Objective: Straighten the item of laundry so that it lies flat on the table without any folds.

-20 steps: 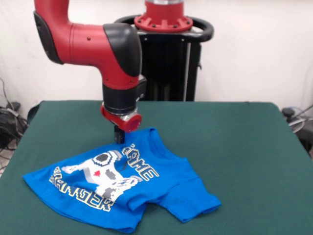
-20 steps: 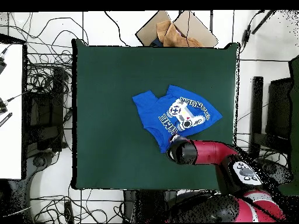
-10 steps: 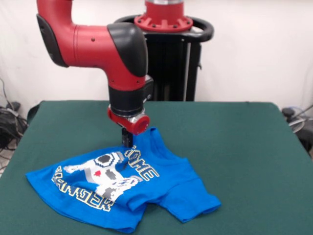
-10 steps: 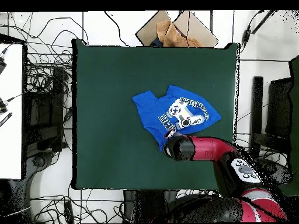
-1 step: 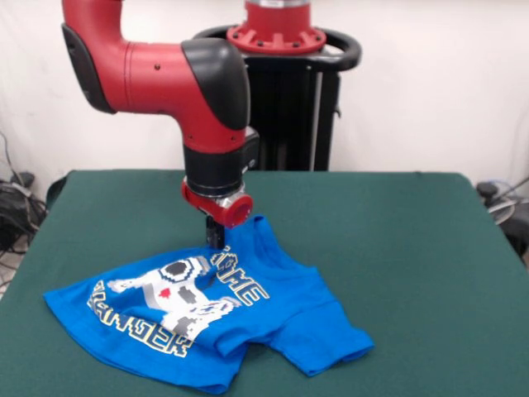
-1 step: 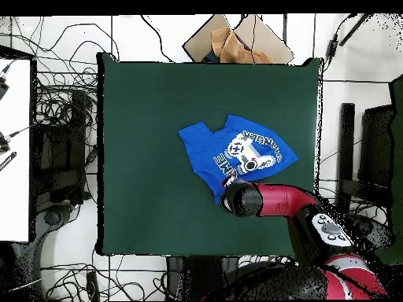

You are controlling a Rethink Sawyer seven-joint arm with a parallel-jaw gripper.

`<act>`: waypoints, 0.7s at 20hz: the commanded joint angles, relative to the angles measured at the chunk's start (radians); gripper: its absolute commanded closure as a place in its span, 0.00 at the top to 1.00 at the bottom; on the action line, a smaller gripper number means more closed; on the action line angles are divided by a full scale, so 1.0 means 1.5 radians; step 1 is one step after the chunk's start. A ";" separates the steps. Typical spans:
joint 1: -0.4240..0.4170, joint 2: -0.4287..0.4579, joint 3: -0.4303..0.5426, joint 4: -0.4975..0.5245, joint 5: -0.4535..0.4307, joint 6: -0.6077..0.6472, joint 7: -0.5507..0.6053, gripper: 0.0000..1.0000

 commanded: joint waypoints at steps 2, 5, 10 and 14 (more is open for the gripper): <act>0.017 0.004 0.020 -0.016 0.010 0.092 -0.041 0.00; 0.009 -0.003 0.019 -0.032 0.005 0.119 -0.064 0.00; 0.028 -0.016 -0.004 -0.056 -0.013 0.139 -0.061 0.00; 0.018 -0.037 -0.004 -0.054 -0.025 0.150 -0.075 0.00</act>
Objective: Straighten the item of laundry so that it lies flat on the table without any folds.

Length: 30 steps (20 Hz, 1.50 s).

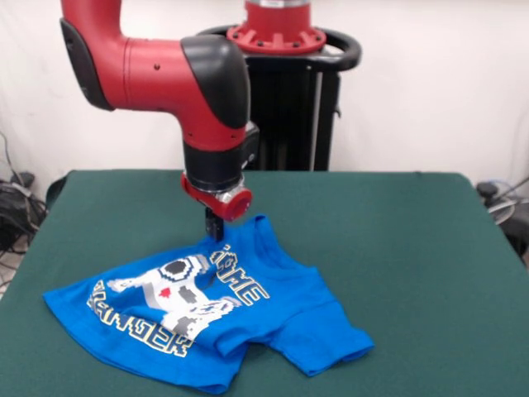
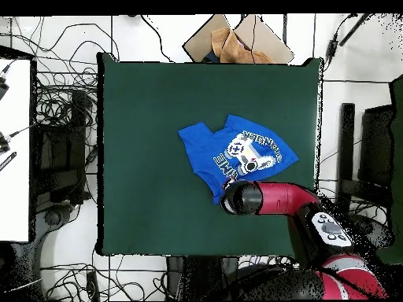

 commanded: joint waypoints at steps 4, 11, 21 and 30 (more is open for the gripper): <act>-0.030 -0.044 0.036 -0.007 -0.008 0.044 -0.080 0.00; -0.015 -0.029 0.024 -0.012 0.002 0.025 -0.024 0.00; 0.004 -0.025 0.022 0.009 0.037 0.017 0.030 0.00; 0.007 -0.025 0.022 0.015 0.048 0.011 0.031 0.00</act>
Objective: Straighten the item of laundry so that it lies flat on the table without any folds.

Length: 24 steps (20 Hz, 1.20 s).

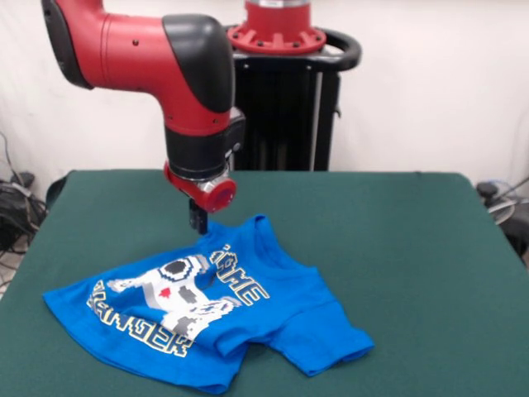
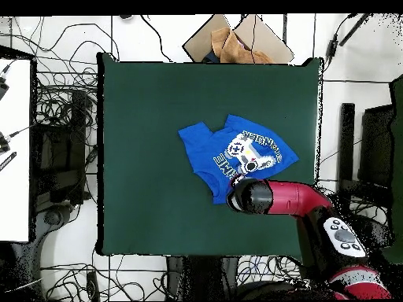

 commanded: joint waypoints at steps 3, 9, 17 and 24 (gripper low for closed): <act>0.030 0.011 0.016 0.013 0.034 0.000 0.037 0.00; 0.048 0.011 0.008 0.008 0.044 0.005 0.056 0.00; 0.047 0.013 0.015 0.019 0.069 -0.006 0.058 0.00; 0.105 0.028 -0.042 0.003 0.045 -0.043 0.093 0.00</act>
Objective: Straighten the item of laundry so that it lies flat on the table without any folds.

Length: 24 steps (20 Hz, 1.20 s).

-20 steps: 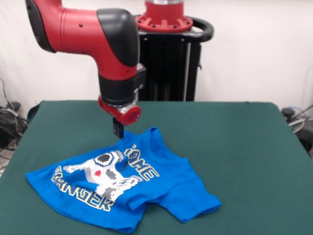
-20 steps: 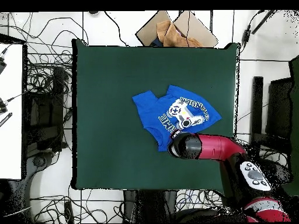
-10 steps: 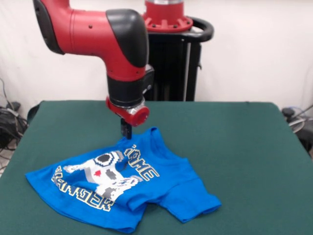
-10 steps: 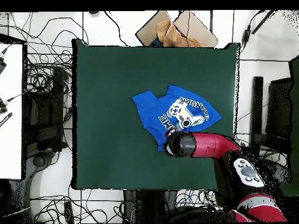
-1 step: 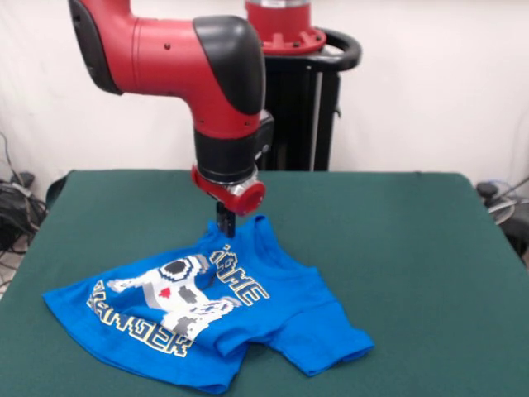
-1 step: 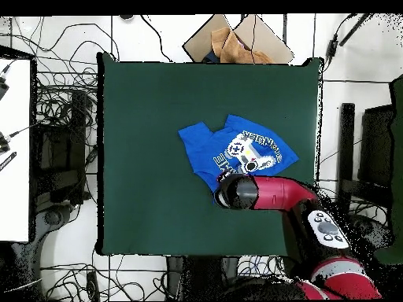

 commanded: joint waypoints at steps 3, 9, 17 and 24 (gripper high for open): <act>0.110 0.046 -0.103 -0.023 -0.022 -0.066 0.130 0.00; 0.145 0.067 -0.155 -0.041 0.012 -0.074 0.126 0.00; 0.182 0.085 -0.203 -0.050 0.051 -0.082 0.137 0.00; 0.185 0.090 -0.210 -0.037 0.065 -0.122 0.123 0.00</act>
